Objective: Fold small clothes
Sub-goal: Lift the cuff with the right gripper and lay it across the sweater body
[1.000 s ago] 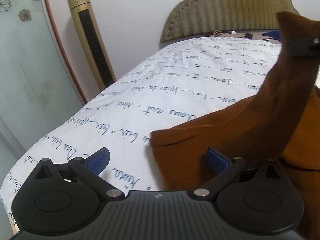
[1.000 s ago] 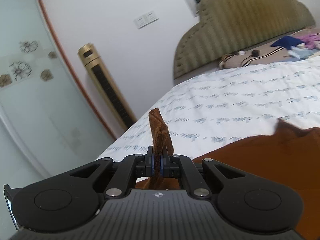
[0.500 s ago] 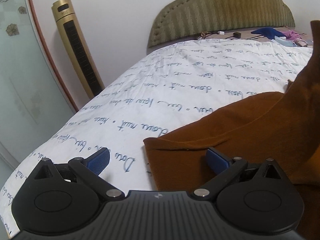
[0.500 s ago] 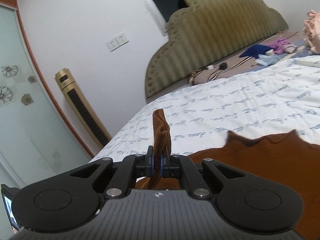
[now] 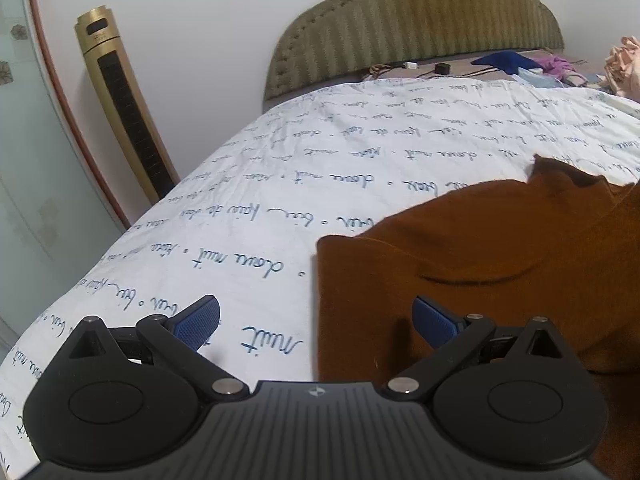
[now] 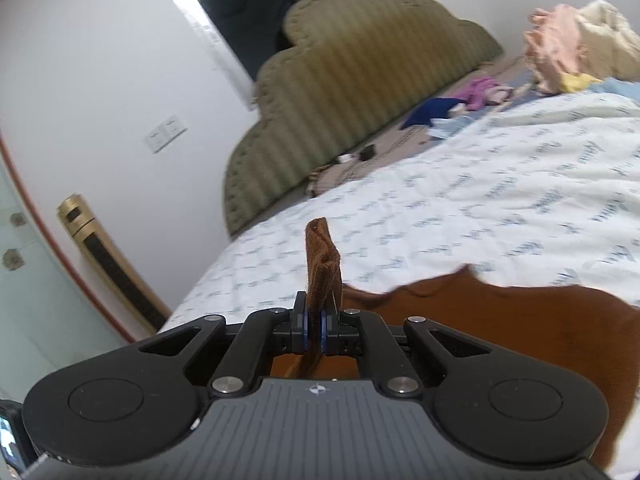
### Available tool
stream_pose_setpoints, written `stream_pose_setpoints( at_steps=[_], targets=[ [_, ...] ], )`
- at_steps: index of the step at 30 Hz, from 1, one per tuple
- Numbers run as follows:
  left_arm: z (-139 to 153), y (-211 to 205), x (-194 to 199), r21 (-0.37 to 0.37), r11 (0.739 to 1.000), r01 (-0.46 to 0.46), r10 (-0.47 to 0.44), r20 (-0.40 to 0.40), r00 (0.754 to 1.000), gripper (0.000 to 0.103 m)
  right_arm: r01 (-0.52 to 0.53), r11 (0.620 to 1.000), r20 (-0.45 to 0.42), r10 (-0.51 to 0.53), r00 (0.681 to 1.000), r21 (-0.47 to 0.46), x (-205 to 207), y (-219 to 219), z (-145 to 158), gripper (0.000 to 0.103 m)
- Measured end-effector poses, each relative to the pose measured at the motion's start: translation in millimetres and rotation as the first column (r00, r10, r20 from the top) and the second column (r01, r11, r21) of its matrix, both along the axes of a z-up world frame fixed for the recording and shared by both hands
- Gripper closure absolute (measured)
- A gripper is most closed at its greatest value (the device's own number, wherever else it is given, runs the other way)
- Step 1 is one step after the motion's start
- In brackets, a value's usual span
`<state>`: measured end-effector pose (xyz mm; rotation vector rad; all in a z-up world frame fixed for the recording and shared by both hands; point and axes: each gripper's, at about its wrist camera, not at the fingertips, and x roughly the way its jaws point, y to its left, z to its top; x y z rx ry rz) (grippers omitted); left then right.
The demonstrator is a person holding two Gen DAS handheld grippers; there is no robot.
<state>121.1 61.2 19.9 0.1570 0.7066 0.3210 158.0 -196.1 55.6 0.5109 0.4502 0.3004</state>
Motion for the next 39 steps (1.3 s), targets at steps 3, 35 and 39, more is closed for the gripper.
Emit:
stream_pose_setpoints(
  at_steps=[3,35,39],
  targets=[
    [-2.0,-7.7,-1.1,0.001,1.0,0.028,-0.028,-0.007,1.0,0.0,0.045,0.999,-0.029,-0.045,0.999,0.006,-3.1,-21.0,-14.1,0.096],
    [-24.2,-36.9,-3.5,-0.073,0.985,0.155,-0.159,-0.055,0.986,0.0,0.189,0.978,-0.196,-0.204,0.959,-0.092,-13.7,-74.6,-71.7,0.092],
    [-27.6,-37.5,-4.9,-0.072,0.984,0.161,-0.165,-0.065,0.984,0.0,0.191,0.977,-0.219,-0.207,0.953,-0.093,-13.2,-76.5,-75.8,0.085]
  ],
)
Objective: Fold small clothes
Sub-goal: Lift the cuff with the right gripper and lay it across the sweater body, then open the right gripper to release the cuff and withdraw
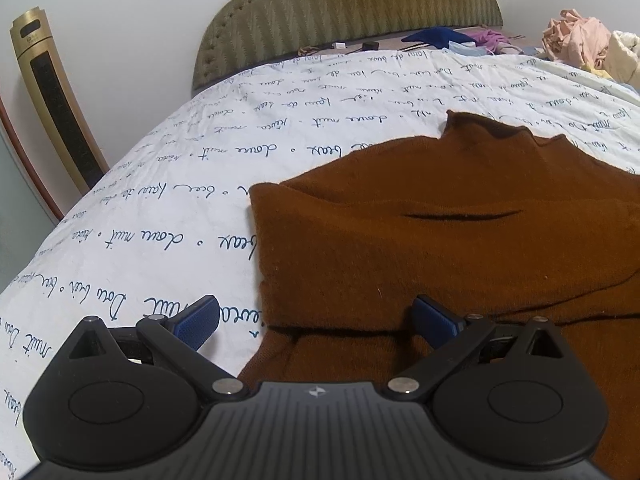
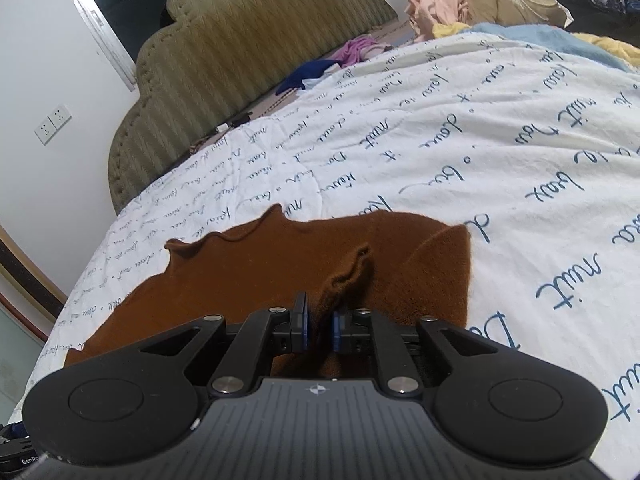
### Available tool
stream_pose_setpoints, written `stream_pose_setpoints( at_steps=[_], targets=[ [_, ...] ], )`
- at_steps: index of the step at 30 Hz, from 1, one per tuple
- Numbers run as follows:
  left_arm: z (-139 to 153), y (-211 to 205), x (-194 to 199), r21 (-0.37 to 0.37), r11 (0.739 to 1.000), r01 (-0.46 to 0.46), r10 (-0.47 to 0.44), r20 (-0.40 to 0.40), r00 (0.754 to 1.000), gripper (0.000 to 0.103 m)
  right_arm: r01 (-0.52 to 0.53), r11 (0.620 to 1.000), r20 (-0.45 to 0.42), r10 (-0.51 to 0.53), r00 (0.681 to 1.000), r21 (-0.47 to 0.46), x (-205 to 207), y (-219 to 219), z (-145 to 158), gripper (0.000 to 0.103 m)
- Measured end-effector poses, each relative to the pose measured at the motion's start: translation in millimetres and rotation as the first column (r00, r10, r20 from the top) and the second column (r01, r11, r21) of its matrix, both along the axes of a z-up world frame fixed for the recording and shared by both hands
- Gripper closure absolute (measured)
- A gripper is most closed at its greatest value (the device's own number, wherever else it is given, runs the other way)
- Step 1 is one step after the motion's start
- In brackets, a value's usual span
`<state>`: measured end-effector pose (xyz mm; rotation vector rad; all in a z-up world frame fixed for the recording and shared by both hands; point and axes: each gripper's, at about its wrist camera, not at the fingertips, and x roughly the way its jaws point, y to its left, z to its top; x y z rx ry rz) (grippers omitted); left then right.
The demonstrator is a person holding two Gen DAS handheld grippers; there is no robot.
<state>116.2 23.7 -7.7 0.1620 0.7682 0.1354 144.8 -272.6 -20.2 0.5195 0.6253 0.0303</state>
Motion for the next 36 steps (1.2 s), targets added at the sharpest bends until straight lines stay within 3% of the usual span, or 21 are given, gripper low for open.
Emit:
stream_pose_setpoints(
  at_steps=[4,7,17,20,25,29,31,36],
  targets=[
    [-1.5,1.1,-3.6,-0.005,1.0,0.004,-0.004,-0.005,1.0,0.0,0.015,1.0,0.0,-0.015,1.0,0.02,-3.9,-5.6,-1.7,0.081],
    [-1.7,3.6,-5.7,-0.006,1.0,0.0,0.0,-0.007,1.0,0.0,0.026,1.0,0.007,-0.026,1.0,0.008,-6.9,-8.0,-0.8,0.092],
    [-3.8,25.4,-17.6,-0.029,0.999,-0.022,0.022,-0.012,1.0,0.0,0.083,0.996,0.046,-0.081,0.996,-0.04,-13.2,-16.6,5.5,0.091],
    [-7.6,28.5,-15.3,-0.034,0.999,-0.037,0.036,-0.027,0.999,0.0,0.059,0.995,-0.013,-0.06,0.998,-0.077,-8.9,-13.2,-0.4,0.083],
    [-9.9,30.2,-14.6,-0.039,0.998,-0.04,0.039,-0.033,0.999,0.0,0.084,0.981,0.049,-0.077,0.996,-0.174,-28.3,-3.3,11.3,0.068],
    [-8.2,28.5,-16.2,-0.045,0.998,-0.037,0.036,-0.03,0.999,0.0,0.036,0.951,-0.038,-0.05,0.998,-0.307,-24.1,7.9,6.9,0.043],
    [-7.8,28.1,-18.3,-0.048,0.998,-0.034,0.032,-0.03,0.999,0.0,0.046,0.955,-0.051,-0.064,0.997,-0.293,-28.4,3.8,5.1,0.043],
    [-8.8,27.5,-22.6,-0.049,0.998,-0.028,0.026,-0.034,0.999,0.0,0.03,0.961,-0.008,-0.033,0.999,-0.274,-54.0,7.4,16.5,0.025]
  ],
)
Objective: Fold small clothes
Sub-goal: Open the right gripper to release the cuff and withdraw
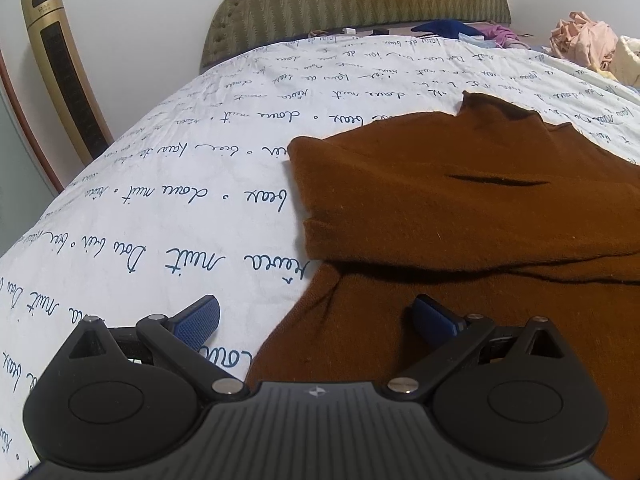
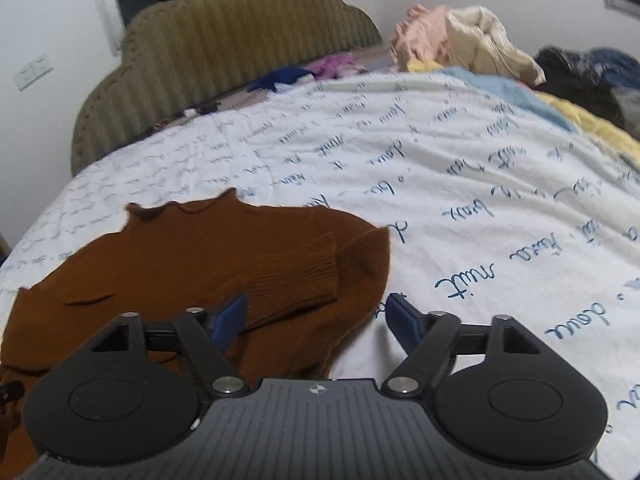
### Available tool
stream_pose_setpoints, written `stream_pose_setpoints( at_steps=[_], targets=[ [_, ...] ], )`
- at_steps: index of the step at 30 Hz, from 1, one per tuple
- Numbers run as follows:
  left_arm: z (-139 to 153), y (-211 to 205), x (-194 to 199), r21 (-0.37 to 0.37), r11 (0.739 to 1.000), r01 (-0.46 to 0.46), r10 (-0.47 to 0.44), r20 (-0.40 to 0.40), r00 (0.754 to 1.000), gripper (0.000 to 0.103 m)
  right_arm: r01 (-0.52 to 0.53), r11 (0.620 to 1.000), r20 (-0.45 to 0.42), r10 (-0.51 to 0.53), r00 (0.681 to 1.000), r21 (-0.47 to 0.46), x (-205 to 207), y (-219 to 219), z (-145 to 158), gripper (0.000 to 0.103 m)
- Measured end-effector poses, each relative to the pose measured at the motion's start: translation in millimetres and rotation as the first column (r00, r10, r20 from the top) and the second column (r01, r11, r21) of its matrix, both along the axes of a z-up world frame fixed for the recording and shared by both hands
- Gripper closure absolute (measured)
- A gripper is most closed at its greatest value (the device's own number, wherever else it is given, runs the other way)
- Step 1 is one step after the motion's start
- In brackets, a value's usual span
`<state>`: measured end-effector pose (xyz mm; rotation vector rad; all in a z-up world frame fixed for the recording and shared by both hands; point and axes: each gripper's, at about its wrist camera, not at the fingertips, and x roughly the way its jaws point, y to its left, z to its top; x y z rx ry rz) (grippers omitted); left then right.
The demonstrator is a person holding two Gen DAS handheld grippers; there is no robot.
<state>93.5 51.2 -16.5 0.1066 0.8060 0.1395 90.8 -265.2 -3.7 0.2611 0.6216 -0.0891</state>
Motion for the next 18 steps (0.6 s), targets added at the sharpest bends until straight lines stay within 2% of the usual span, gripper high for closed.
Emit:
stream_pose_setpoints(
  at_steps=[4,12,18],
  targets=[
    [0.0,0.0,-5.2,-0.019,1.0,0.004,-0.004,-0.005,1.0,0.0,-0.059,0.998,0.024,0.06,0.998,-0.019,-23.7,10.5,9.2,0.019],
    [-0.3,-2.3,-20.1,-0.033,0.999,0.023,-0.024,-0.011,1.0,0.0,-0.145,0.986,0.035,0.143,0.989,0.081,-62.6,11.6,6.8,0.015],
    [-0.9,-6.5,-33.3,-0.056,0.998,0.037,-0.038,-0.016,0.999,0.0,-0.171,0.979,0.041,0.167,0.985,0.108,-89.5,20.3,-0.3,0.008]
  ],
)
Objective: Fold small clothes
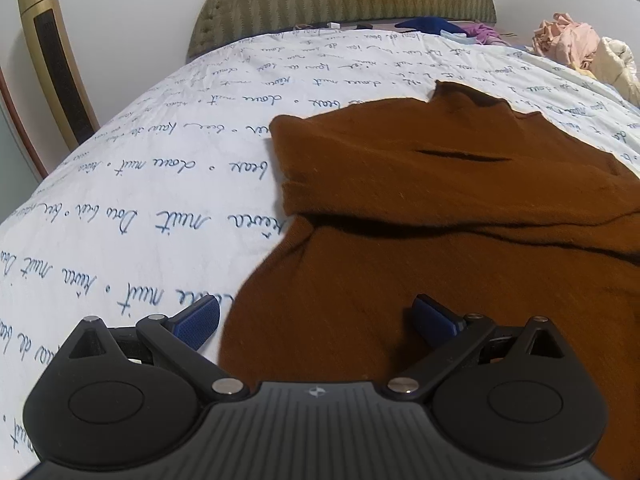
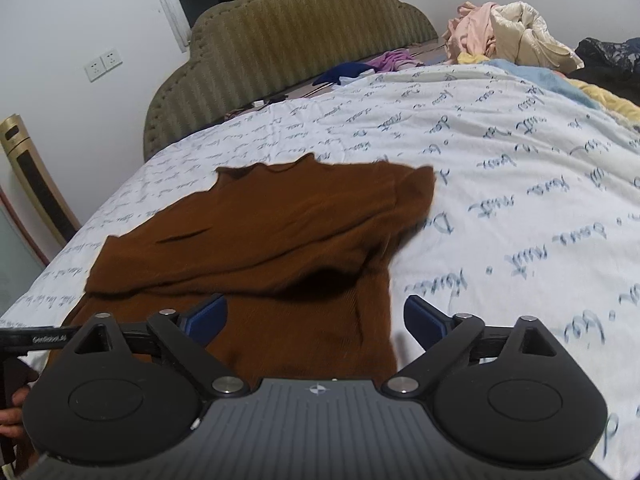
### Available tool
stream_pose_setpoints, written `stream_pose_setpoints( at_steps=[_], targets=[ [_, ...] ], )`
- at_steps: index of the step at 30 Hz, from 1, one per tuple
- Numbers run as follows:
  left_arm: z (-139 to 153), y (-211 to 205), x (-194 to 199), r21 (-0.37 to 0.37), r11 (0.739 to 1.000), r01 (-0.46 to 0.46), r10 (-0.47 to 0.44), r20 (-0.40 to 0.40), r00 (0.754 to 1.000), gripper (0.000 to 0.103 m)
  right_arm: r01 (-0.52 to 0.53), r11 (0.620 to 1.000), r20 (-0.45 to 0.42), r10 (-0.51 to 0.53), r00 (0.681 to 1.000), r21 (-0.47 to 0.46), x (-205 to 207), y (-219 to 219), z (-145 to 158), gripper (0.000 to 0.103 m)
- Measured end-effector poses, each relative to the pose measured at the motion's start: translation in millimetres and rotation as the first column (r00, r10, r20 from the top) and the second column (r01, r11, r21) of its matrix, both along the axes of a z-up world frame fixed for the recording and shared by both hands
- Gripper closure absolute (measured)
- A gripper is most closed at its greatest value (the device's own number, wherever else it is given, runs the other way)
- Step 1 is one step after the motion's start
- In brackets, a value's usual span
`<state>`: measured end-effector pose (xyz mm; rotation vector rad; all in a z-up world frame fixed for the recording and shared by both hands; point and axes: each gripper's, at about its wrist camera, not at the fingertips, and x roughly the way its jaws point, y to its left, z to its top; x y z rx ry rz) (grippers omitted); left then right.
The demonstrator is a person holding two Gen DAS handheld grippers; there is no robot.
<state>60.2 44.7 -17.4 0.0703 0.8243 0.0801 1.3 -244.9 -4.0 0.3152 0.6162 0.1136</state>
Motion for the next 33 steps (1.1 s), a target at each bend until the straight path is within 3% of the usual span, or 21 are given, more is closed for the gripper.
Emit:
stream_pose_setpoints(
  at_steps=[8,19,25,33],
  targets=[
    [-8.6,-6.2,-14.6,-0.014,1.0,0.012,-0.012,0.004,1.0,0.0,-0.003,0.997,-0.027,0.001,1.0,-0.074,-11.1,22.7,-17.7,0.001],
    [-23.1,-6.7,-31.3,-0.017,1.0,0.005,-0.003,0.126,0.992,0.0,0.016,0.966,-0.031,-0.025,0.999,-0.26,-13.8,50.2,-38.1,0.0],
    [-25.2,-1.9,-33.0,-0.05,0.999,0.003,0.004,0.139,0.99,0.0,0.032,0.963,-0.024,-0.04,0.999,-0.267,-14.9,50.6,-39.3,0.0],
    [-25.4,-4.0,-33.8,-0.036,0.999,0.001,0.004,0.144,0.99,0.0,0.031,0.972,-0.025,-0.038,0.999,-0.234,-16.1,47.2,-40.2,0.0]
  ],
)
